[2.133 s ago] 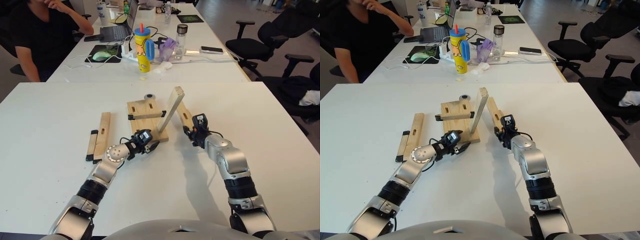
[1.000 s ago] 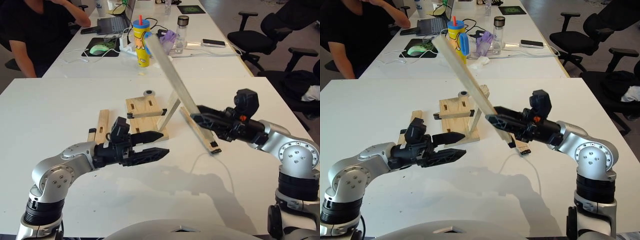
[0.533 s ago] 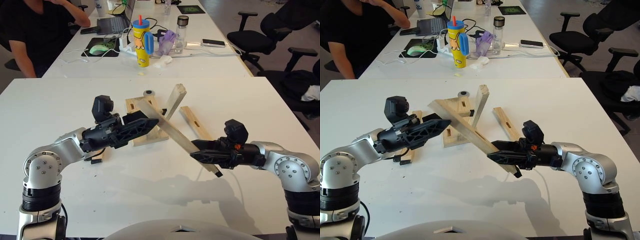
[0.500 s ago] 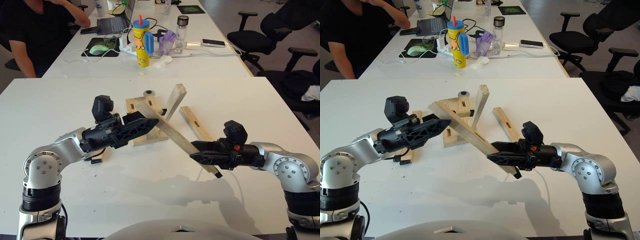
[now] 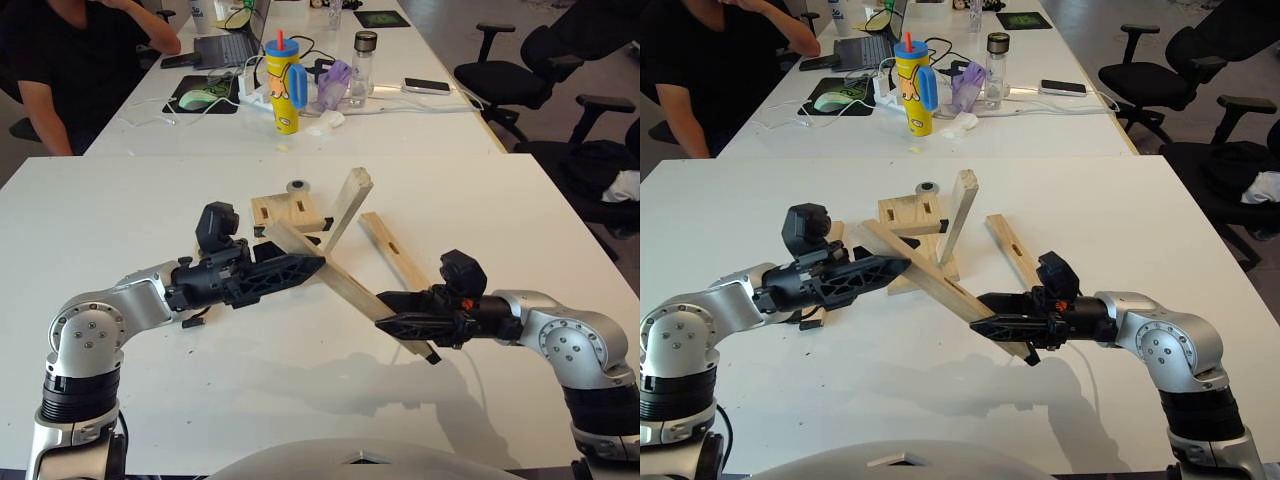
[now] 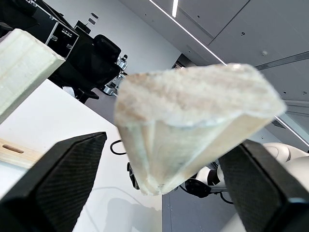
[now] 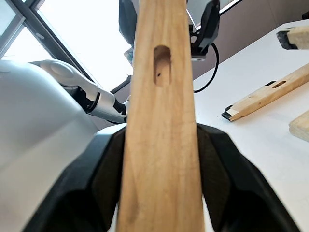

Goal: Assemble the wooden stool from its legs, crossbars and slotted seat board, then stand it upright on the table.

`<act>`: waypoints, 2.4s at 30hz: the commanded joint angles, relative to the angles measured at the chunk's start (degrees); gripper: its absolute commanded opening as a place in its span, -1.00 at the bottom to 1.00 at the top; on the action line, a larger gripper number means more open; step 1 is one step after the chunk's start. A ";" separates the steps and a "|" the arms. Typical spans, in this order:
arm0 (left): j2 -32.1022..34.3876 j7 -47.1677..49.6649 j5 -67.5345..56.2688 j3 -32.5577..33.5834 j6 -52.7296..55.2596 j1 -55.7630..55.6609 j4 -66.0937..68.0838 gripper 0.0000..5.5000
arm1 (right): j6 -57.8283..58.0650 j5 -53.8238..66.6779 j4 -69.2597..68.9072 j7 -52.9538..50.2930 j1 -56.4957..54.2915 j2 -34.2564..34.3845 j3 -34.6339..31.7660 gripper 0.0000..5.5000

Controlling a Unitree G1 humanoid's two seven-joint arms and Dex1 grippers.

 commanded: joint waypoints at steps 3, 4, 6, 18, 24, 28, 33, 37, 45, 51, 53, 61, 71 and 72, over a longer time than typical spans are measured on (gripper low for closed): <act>1.27 -0.37 2.97 -1.24 0.58 -0.25 0.01 0.27 | -1.21 -0.94 -0.27 1.05 0.15 -1.14 0.66 -0.25; 1.29 -0.50 2.86 -1.29 0.70 -0.23 -0.18 0.22 | -1.29 -1.09 -0.19 1.13 0.13 -1.17 0.79 -0.25; 1.37 -0.81 2.57 -1.46 0.92 -0.17 -0.45 0.09 | -1.33 -1.13 0.03 1.10 -0.09 -1.14 0.89 -0.25; 2.50 -2.83 5.34 -2.37 1.12 1.12 -0.69 -0.24 | -2.17 -2.21 0.77 -0.03 -0.68 -0.22 0.57 -0.25; 5.00 -7.69 12.60 -0.44 -1.40 5.74 4.05 -0.25 | -0.97 -3.33 6.71 -6.84 -4.04 1.76 -1.65 0.03; 7.83 -11.08 15.42 1.74 -1.93 7.17 5.00 -0.25 | -2.69 -5.71 12.62 -10.83 -6.10 2.53 -3.43 0.06; 14.25 -16.38 18.64 8.58 -3.04 6.77 10.06 -0.25 | -6.21 -9.43 10.79 -19.93 -7.35 10.21 -0.88 0.06; 20.23 -23.28 24.18 9.99 -5.34 5.75 14.68 -0.25 | -11.20 -17.92 10.52 -30.18 -5.70 18.58 5.68 0.06; 26.02 -32.19 31.15 10.50 -8.94 -0.98 23.10 -0.25 | -16.78 -24.57 13.99 -37.05 -6.16 27.61 9.49 0.06; 25.02 -34.91 35.09 8.78 -11.35 -4.71 27.37 -0.25 | -18.44 -25.64 19.55 -36.46 -8.04 30.40 9.33 0.06; 23.79 -34.45 35.96 8.68 -12.22 -6.32 28.62 -0.25 | -19.93 -27.12 22.06 -37.65 -9.33 31.75 9.18 0.06; 21.23 -33.50 39.16 8.14 -15.03 -7.49 28.42 -0.25 | -26.32 -34.55 28.24 -41.06 -12.89 32.16 8.85 0.06; 15.66 -28.40 43.87 5.66 -20.20 -8.68 23.37 -0.25 | -25.84 -38.30 22.59 -38.18 -8.69 29.97 13.49 0.06; 15.26 -28.11 44.11 5.36 -20.38 -8.97 23.21 -0.25 | -26.14 -38.89 21.87 -38.59 -7.75 29.81 13.92 0.06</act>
